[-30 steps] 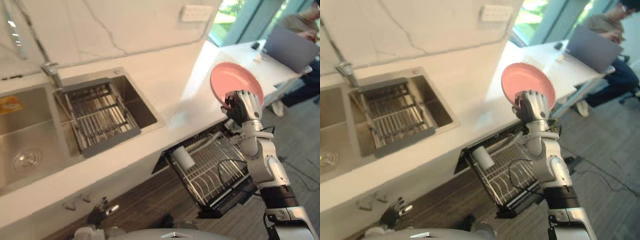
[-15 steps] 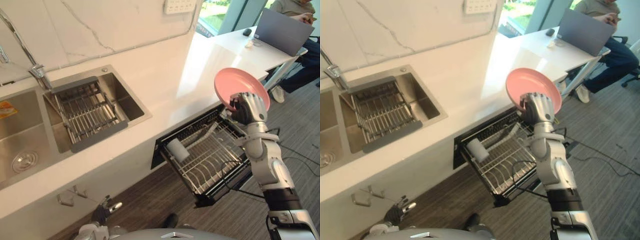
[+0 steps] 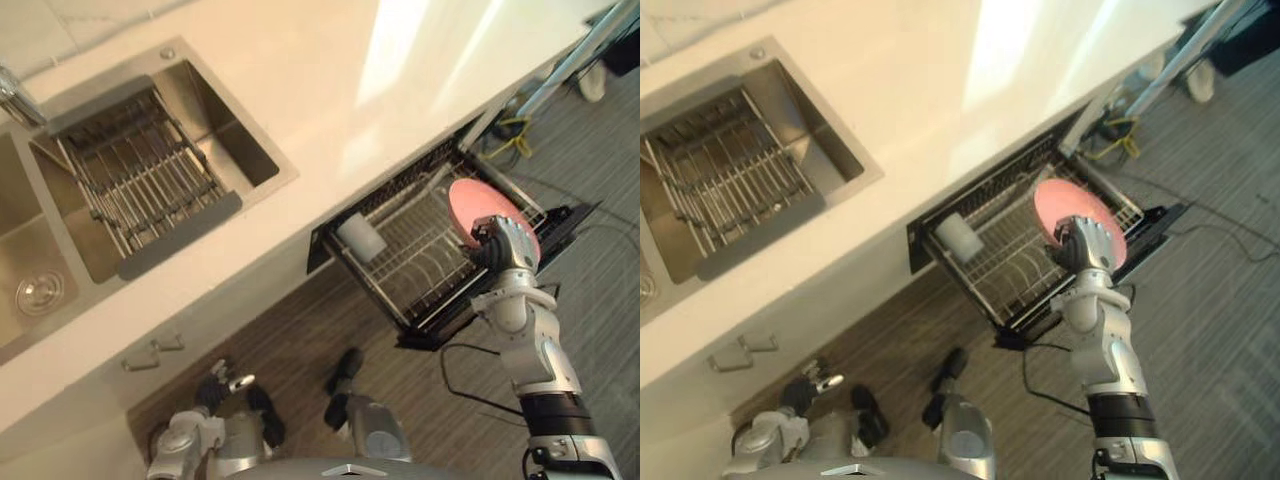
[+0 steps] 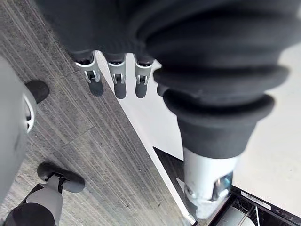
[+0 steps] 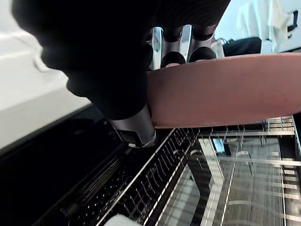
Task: Walk over to the sink, pick up the cup, carry it to the dishwasher, place the cup inside the dishwasher, then close the dishwasher door
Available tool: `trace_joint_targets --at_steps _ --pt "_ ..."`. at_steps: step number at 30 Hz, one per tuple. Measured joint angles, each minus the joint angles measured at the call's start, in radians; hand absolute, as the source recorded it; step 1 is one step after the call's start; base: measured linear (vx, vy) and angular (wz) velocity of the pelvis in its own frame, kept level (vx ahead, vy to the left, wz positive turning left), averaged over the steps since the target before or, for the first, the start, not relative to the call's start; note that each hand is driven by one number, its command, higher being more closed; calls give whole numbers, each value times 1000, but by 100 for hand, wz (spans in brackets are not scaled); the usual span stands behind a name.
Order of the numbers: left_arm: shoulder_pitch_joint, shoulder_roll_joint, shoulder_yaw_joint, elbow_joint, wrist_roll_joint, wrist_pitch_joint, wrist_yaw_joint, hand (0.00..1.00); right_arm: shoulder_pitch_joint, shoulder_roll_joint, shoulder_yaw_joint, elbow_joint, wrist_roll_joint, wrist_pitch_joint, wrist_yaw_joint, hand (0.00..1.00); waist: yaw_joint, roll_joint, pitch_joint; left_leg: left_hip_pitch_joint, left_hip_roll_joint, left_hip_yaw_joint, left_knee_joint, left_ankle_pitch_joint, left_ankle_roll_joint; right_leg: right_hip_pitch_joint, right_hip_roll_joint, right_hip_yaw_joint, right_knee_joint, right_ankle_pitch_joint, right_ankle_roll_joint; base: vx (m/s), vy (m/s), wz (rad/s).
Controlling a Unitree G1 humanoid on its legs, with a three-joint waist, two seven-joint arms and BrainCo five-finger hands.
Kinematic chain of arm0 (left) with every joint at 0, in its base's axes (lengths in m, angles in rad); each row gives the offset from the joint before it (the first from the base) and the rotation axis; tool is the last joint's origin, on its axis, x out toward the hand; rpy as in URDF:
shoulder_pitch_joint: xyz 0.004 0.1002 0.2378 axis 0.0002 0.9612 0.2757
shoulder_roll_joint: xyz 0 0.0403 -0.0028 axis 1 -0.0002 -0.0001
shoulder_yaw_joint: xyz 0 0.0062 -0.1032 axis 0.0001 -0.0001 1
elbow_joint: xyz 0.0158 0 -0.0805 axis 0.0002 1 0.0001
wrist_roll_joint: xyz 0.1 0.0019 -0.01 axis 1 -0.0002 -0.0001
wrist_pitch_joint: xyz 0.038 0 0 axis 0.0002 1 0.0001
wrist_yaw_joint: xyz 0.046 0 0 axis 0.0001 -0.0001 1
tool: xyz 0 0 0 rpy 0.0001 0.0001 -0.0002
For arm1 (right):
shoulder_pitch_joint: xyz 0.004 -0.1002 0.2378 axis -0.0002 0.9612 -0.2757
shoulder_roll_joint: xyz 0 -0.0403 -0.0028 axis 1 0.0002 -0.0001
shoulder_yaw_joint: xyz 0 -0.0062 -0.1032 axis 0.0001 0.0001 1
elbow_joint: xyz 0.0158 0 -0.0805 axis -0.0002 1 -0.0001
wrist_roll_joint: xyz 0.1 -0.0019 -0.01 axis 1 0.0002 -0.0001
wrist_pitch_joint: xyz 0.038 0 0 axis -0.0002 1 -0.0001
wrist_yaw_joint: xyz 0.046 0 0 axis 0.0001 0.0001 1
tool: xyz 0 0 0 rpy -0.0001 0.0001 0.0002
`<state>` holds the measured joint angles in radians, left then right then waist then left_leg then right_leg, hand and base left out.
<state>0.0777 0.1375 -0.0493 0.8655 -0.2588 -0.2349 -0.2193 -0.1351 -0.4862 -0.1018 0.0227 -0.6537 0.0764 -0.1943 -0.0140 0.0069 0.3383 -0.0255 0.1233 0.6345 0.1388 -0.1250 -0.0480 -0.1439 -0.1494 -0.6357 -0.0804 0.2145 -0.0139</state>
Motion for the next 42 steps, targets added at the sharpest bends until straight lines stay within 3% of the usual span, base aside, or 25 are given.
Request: trace_joint_targets --at_steps 7,11,13,16,19,21,22,27,30,37,40,42 --pt "-14 3 -3 -41 -62 5 -6 0 -140 3 32 116 61 21 13 100 8 39 80 -87 -2 -6 55 -8 16 -75 -26 24 27 11 3 -61 117 5" --pt "-34 4 -31 -40 -131 22 -33 0 -270 -36 116 244 77 32 15 100 19 72 112 -141 -7 -23 82 -13 29 -114 -41 21 36 19 4 -69 135 12" --pt "-53 3 -42 -37 -173 48 -72 0 -343 -46 139 331 78 38 17 100 31 88 120 -168 -10 -33 87 -13 36 -131 -46 20 36 25 3 -82 138 16" --pt "-98 4 -55 -8 -294 152 -164 0 -494 -86 186 506 99 44 13 100 47 123 137 -205 -26 -50 89 0 53 -159 -58 17 36 35 4 -78 144 21" --pt "-127 3 -81 15 -370 177 -226 0 -649 -151 227 626 119 62 17 100 58 174 156 -223 -46 -56 88 6 63 -177 -75 23 36 50 7 -90 188 8" --pt "-130 3 -94 16 -395 182 -245 0 -703 -172 251 672 118 78 18 100 62 190 159 -232 -58 -58 86 11 71 -189 -85 28 36 57 6 -61 173 -4" --pt "-130 3 -101 16 -409 182 -246 0 -722 -178 260 695 118 86 19 0 65 192 158 -237 -64 -58 86 14 75 -197 -90 35 35 62 5 -46 157 -9" --pt "-132 7 -122 11 -419 182 -249 0 -780 -214 263 794 189 194 22 0 67 196 155 -236 -80 -60 85 18 81 -203 -106 47 38 71 4 -34 134 -3" --pt "-131 7 -132 8 -426 182 -253 0 -781 -232 254 820 250 202 21 0 67 202 151 -232 -81 -62 82 19 84 -202 -109 46 47 70 3 -39 114 3" --pt "-122 -4 -153 -15 -425 196 -288 0 -732 -228 157 760 446 182 20 0 43 208 146 -175 -86 -61 37 31 85 -162 -111 43 55 43 -6 -14 25 0" --pt "-95 -4 -147 -32 -425 211 -290 0 -678 -227 90 680 591 143 21 0 14 208 146 -139 -90 -60 -2 45 71 -142 -108 39 54 35 -7 18 -3 -2" --pt "-70 -4 -142 -41 -414 211 -293 0 -613 -226 6 615 735 109 61 0 -4 208 146 -96 -90 -57 -27 59 67 -112 -98 37 54 26 -1 87 -16 -8"
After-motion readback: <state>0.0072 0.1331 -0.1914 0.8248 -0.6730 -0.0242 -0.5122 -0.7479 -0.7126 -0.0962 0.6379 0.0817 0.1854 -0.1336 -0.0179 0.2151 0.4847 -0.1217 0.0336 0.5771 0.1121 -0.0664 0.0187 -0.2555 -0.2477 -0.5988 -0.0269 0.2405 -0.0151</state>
